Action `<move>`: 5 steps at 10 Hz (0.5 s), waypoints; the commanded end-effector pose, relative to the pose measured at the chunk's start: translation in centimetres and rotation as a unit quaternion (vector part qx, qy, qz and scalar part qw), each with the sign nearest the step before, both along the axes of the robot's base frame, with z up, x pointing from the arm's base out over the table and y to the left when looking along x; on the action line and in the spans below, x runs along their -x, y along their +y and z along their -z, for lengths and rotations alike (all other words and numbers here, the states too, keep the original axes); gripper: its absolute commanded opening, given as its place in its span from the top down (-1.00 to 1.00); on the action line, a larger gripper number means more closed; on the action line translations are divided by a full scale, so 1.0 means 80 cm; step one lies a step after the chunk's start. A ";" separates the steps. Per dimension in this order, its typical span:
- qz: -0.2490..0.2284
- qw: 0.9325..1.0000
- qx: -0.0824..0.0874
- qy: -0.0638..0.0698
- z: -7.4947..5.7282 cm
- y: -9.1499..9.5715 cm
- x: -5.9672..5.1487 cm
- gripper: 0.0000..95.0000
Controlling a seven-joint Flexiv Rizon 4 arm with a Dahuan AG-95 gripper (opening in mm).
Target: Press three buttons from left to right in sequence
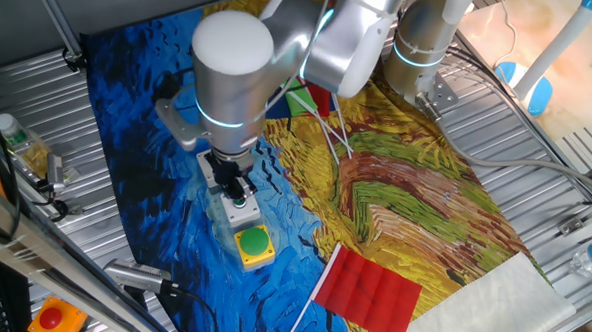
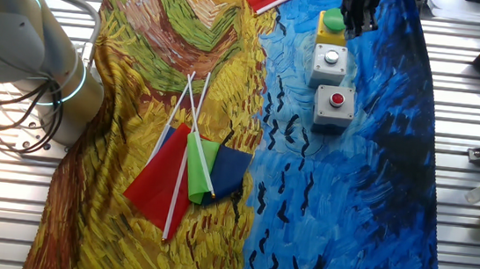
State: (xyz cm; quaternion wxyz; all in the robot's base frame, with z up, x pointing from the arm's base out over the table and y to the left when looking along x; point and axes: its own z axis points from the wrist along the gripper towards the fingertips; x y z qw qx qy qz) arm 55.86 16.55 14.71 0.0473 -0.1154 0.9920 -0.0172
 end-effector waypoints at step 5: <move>-0.023 1.000 -0.011 -0.007 -0.001 0.000 0.001 1.00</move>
